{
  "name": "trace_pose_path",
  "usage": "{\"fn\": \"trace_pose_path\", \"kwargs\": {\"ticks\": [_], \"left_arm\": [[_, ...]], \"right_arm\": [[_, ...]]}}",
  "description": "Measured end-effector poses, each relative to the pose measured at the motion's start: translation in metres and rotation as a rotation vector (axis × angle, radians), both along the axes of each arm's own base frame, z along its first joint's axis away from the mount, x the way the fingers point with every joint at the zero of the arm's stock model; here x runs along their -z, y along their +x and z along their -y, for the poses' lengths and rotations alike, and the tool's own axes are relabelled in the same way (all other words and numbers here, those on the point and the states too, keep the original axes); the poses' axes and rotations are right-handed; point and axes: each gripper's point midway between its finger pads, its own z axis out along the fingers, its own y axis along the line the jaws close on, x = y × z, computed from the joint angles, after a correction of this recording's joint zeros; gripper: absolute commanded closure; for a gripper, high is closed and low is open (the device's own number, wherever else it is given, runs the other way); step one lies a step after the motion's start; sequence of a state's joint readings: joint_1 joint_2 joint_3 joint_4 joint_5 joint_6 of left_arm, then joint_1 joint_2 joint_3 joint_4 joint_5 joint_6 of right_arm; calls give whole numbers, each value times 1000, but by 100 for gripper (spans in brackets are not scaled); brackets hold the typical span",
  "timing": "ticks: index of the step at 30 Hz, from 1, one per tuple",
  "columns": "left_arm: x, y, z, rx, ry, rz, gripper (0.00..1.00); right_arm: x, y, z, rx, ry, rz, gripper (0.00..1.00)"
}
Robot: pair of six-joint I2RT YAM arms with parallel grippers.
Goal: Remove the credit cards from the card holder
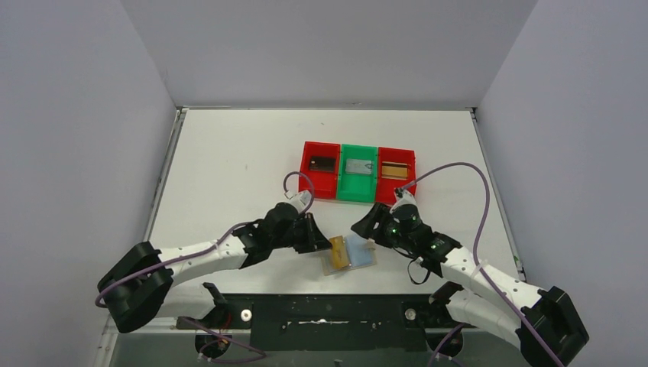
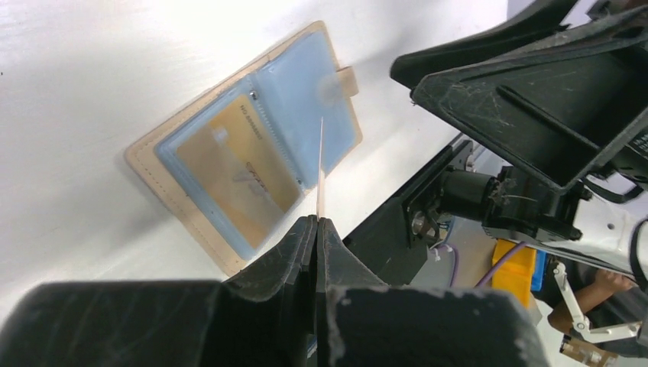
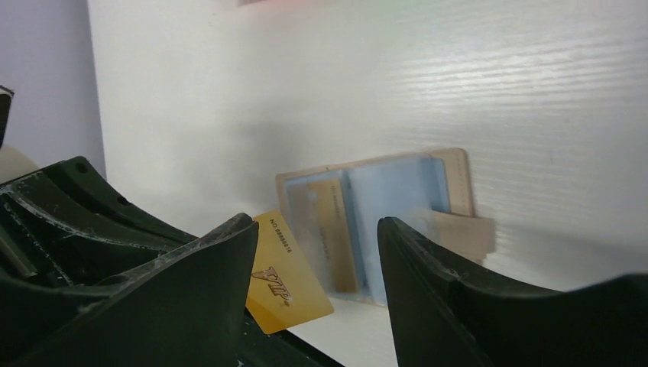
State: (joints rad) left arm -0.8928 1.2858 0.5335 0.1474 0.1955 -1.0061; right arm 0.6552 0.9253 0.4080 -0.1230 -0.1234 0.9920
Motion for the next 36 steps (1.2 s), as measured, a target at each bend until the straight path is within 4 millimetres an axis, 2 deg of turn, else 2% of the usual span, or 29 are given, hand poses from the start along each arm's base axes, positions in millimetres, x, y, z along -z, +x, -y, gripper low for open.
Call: {"fn": "trace_pose_path", "kwargs": {"ticks": [9,15,20,26,31,36], "left_arm": [[-49,7,-15,-7,-76,134,100],[-79,21,-32,-24,-148,204,100],[-84,22,-39,-1,-206,210,100],[-86,14,-37,53,-244,200,100],[-97,11,-34,88,-295,220,100],[-100,9,-32,104,-311,222,100]], "right_arm": [[-34,0,-28,-178,121,160,35],[-41,-2,-45,-303,175,144,36],[-53,-10,-61,-411,268,150,37],[-69,-16,-75,-499,357,170,40],[-71,-19,-81,-532,394,158,51],[-80,-23,-84,-560,430,169,71]]}}
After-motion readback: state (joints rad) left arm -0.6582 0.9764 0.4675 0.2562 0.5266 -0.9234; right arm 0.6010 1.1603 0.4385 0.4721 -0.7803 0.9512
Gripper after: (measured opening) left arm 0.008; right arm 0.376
